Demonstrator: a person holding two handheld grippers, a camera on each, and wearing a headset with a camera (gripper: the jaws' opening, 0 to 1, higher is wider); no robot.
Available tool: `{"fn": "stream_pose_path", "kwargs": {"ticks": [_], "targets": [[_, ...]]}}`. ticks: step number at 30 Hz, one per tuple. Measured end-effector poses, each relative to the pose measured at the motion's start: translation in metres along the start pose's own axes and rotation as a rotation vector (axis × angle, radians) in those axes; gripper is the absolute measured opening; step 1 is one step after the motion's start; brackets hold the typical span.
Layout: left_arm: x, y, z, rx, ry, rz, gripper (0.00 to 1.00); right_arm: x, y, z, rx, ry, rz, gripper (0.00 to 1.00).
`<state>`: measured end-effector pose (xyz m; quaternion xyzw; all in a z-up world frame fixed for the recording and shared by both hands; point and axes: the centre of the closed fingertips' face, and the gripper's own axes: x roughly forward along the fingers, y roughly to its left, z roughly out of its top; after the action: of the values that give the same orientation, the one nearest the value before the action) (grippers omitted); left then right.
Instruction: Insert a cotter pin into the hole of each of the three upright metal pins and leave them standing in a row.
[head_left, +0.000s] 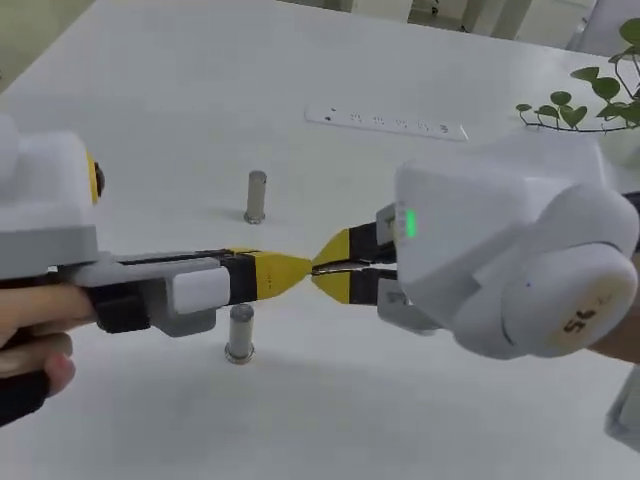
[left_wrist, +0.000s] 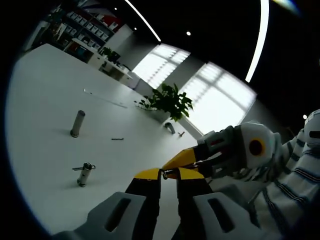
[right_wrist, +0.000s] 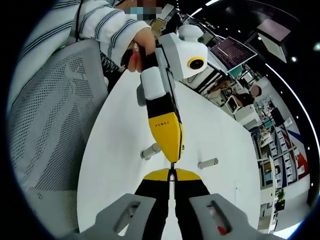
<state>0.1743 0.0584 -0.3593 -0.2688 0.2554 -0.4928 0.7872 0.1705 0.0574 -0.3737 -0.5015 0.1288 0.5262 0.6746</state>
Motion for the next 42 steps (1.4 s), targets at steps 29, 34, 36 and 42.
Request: {"fn": "stream_pose_path", "kwargs": {"ticks": [29, 34, 36, 42], "targets": [[-0.0012, 0.0022, -0.0035, -0.046, 0.016, 0.001, 0.0, -0.0047, -0.0012, 0.0097, -0.002, -0.026, -0.001, 0.0], [-0.0018, 0.0003, -0.0059, -0.02, 0.027, 0.003, 0.0, -0.0054, 0.0015, 0.01, -0.015, -0.03, 0.007, 0.0], [-0.0024, 0.0, -0.0065, -0.017, 0.032, 0.003, 0.0, -0.0057, 0.0029, 0.0103, -0.024, -0.032, 0.012, 0.0], [-0.0028, -0.001, -0.0058, -0.021, 0.029, 0.003, 0.0, -0.0062, 0.0024, 0.0103, -0.031, -0.037, 0.01, 0.0]]}}
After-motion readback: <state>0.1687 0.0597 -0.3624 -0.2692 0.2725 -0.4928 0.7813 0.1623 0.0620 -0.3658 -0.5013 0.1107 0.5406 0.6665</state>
